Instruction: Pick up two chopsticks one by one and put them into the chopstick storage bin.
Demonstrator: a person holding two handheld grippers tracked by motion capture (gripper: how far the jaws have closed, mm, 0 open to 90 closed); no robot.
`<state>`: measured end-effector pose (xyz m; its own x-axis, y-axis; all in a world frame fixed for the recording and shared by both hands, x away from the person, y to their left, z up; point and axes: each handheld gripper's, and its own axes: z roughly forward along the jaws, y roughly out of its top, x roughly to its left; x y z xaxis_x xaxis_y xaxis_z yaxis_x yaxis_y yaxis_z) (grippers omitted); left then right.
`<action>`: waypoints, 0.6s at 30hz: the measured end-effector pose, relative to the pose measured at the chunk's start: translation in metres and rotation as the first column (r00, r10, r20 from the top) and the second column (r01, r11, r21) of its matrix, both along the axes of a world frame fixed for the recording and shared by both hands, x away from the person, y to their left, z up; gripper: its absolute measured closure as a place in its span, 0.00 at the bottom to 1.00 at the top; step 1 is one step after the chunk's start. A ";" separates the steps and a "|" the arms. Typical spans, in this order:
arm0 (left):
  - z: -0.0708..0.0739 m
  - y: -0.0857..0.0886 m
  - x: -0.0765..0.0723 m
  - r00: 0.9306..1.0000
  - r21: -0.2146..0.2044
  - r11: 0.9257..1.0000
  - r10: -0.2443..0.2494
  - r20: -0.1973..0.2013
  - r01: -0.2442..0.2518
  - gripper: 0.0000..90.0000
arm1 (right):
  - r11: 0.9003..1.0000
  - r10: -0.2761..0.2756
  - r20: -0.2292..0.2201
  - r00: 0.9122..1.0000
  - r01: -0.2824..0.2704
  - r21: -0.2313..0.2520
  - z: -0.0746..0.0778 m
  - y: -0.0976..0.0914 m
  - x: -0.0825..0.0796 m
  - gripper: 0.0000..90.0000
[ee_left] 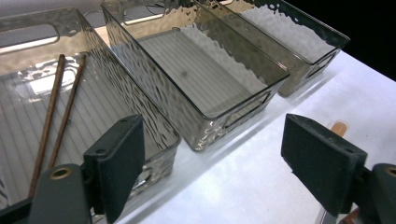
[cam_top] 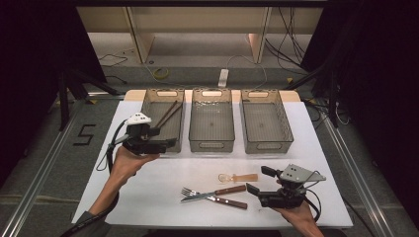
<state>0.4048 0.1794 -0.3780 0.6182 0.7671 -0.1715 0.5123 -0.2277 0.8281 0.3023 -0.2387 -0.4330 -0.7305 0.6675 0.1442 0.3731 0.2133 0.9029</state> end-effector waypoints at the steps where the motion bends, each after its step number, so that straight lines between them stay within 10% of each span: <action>1: -0.002 0.000 -0.002 1.000 -0.002 1.000 0.001 0.004 -0.001 0.23 | 1.000 0.000 0.001 1.000 0.000 0.001 0.000 0.000 0.000 0.22; 18: -0.022 -0.002 -0.025 1.000 -0.024 0.999 -0.028 0.000 0.028 0.18 | 1.000 -0.004 -0.014 1.000 0.003 -0.020 -0.003 -0.006 0.008 0.22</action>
<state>0.3796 0.1774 -0.3998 0.6395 0.7449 -0.1904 0.5065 -0.2219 0.8332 0.3099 -0.2445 -0.4357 -0.7262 0.6728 0.1412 0.3866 0.2299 0.8931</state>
